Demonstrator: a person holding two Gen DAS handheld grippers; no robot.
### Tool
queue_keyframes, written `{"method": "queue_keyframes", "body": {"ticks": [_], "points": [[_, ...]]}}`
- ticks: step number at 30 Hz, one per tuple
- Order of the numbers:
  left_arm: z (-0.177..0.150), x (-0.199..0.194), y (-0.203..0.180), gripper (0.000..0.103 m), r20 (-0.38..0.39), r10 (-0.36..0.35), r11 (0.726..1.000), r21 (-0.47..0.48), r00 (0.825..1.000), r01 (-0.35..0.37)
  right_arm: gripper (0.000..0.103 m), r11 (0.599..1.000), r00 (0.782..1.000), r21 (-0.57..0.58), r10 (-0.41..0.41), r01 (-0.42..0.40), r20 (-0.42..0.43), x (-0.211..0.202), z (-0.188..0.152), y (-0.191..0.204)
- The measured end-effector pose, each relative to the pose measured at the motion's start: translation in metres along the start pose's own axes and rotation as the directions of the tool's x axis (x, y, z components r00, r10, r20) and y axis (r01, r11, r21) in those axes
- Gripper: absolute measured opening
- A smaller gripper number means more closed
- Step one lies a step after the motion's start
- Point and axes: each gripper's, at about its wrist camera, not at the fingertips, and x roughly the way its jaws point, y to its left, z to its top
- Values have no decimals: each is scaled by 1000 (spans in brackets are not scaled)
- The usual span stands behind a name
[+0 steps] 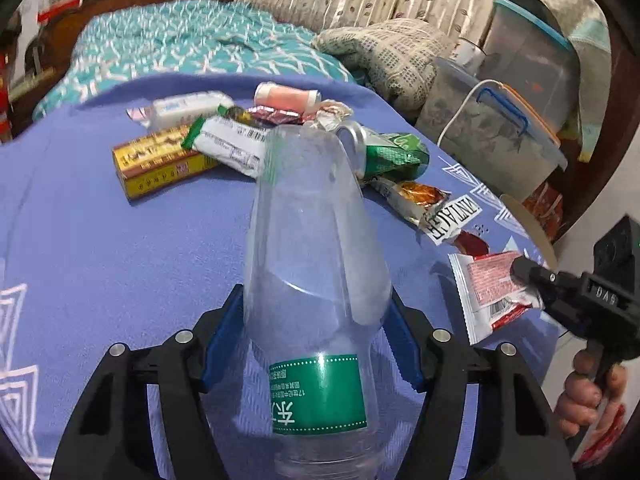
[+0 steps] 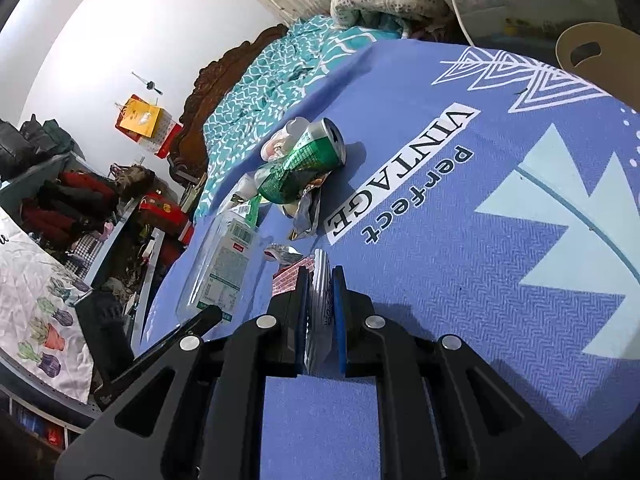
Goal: Collect trash
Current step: 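Lift the wrapper with the right tool while the left tool holds the bottle, then carry the bottle with the left tool while the right tool carries the wrapper, releasing both into the beige bin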
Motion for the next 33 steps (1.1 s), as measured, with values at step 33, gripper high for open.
{"method": "queue_keyframes", "body": {"ticks": [33], "points": [[-19, -56, -45, 62, 61, -212, 975, 85, 975, 207, 14, 1000, 994, 4, 4, -5, 107, -42, 20, -2]]}}
